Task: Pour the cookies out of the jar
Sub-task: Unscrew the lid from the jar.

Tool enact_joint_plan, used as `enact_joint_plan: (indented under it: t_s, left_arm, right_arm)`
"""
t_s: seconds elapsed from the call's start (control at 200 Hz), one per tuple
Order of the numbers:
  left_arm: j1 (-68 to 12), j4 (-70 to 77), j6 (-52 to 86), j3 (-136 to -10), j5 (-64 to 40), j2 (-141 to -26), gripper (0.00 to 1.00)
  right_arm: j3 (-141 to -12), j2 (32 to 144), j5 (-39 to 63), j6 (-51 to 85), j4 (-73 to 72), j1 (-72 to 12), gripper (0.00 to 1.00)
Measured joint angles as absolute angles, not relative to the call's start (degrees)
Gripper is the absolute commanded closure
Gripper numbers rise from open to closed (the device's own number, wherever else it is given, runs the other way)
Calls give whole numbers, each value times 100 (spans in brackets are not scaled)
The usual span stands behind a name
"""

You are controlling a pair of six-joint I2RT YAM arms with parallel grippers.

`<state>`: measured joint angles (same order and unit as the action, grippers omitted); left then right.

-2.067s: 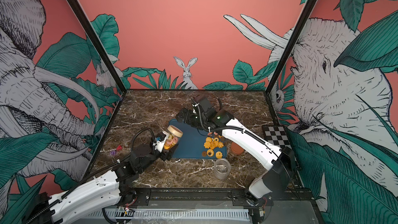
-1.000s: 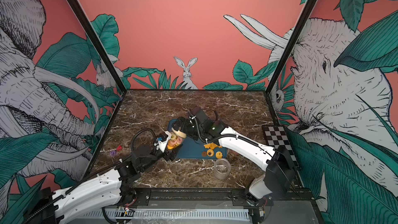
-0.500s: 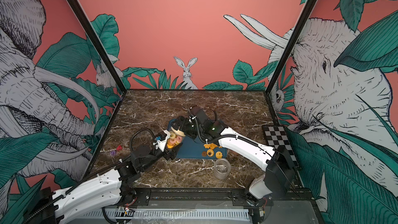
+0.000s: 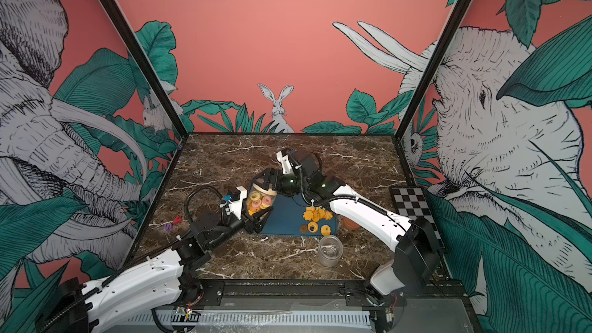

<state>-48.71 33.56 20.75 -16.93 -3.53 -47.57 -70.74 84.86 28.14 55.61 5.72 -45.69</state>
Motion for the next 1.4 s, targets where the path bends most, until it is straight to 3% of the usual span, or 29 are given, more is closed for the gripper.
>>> enact_joint_plan:
  t_s: [0.25, 0.475, 0.54, 0.615, 0.64, 0.66, 1.01, 1.2, 1.4]
  left_arm:
    - [-4506, 4630, 3076, -1693, -1658, -4886, 100]
    - [-4414, 5183, 3487, -1693, -2058, -5137, 100]
    - [-4414, 5227, 3524, -1693, -2082, -5153, 100]
    - [-4414, 5225, 3538, -1693, -2104, -5153, 100]
    - [-4414, 5214, 3533, -1693, -2108, -5151, 100]
    - [-4414, 5199, 3527, -1693, -2115, -5146, 100]
    - [-4497, 4248, 2838, -1739, -2443, -4821, 100]
    - [-4519, 3284, 2252, -1925, -1911, -4711, 100]
    - [-4552, 2897, 1728, -1953, -1326, -4624, 100]
  right_arm:
    - [-6912, 7959, 3444, 4875, -60, -4464, 50]
    - [-6912, 7915, 3822, 4687, -237, -4351, 50]
    - [-6912, 7915, 3879, 4668, -239, -4335, 41]
    - [-6917, 7915, 3907, 4644, -220, -4331, 16]
    - [-6919, 7915, 3905, 4628, -196, -4327, 3]
    - [-6923, 7915, 3900, 4622, -169, -4327, 1]
    - [-7907, 7891, 2902, 4488, 1559, -4327, 1]
    - [-9216, 7959, 1686, 4641, 3367, -4370, 1]
    - [-8971, 7955, 1264, 5177, 3938, -4604, 1]
